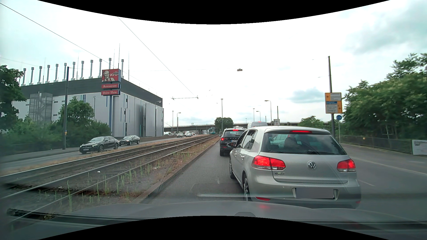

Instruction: Follow the waypoints while adhering to traffic rules and regulations

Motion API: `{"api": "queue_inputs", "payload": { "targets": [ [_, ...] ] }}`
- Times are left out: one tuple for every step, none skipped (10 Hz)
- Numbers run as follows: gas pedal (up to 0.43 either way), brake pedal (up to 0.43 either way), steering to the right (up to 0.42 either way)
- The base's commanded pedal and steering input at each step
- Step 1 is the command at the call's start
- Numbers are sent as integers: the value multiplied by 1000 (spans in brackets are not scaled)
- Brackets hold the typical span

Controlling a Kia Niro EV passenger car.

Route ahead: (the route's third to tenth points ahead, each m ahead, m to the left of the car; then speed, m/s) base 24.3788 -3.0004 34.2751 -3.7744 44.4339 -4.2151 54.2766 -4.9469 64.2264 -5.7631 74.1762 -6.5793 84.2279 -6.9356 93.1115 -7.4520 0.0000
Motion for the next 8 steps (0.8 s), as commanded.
{"api": "queue_inputs", "payload": {
  "targets": [
    [0,244,1],
    [0,244,1],
    [0,244,1],
    [0,244,1],
    [0,244,1],
    [0,250,1],
    [0,238,1],
    [0,244,1]
  ]
}}
